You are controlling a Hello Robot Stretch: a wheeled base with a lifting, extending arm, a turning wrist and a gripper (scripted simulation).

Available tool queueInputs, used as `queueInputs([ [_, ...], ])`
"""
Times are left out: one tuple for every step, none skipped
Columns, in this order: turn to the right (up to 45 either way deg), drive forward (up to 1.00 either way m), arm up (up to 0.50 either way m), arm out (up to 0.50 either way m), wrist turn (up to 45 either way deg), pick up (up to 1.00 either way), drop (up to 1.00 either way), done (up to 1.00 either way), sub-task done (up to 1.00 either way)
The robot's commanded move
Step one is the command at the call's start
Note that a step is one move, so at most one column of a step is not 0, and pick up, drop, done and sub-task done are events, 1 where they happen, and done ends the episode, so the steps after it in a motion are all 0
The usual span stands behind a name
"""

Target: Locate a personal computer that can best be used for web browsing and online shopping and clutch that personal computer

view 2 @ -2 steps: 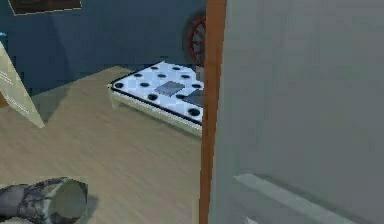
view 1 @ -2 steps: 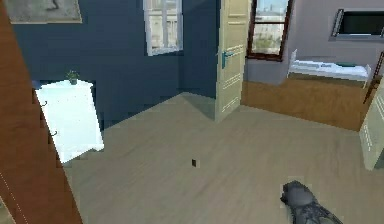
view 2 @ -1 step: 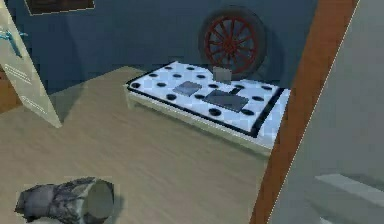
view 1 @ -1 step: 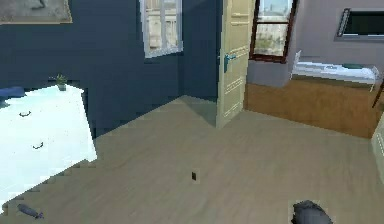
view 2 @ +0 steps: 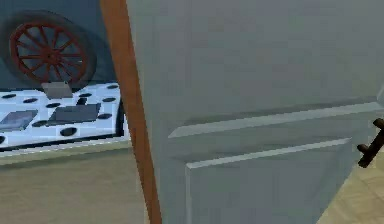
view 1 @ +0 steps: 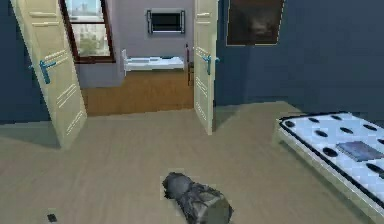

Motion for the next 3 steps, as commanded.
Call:
queueInputs([
  [39.0, 0.0, 0.0, 0.0, 0.0, 0.0, 0.0, 0.0, 0.0],
  [3.0, 0.0, 0.0, 0.0, 0.0, 0.0, 0.0, 0.0, 0.0],
  [0.0, 0.2, 0.0, 0.0, 0.0, 0.0, 0.0, 0.0, 0.0],
])
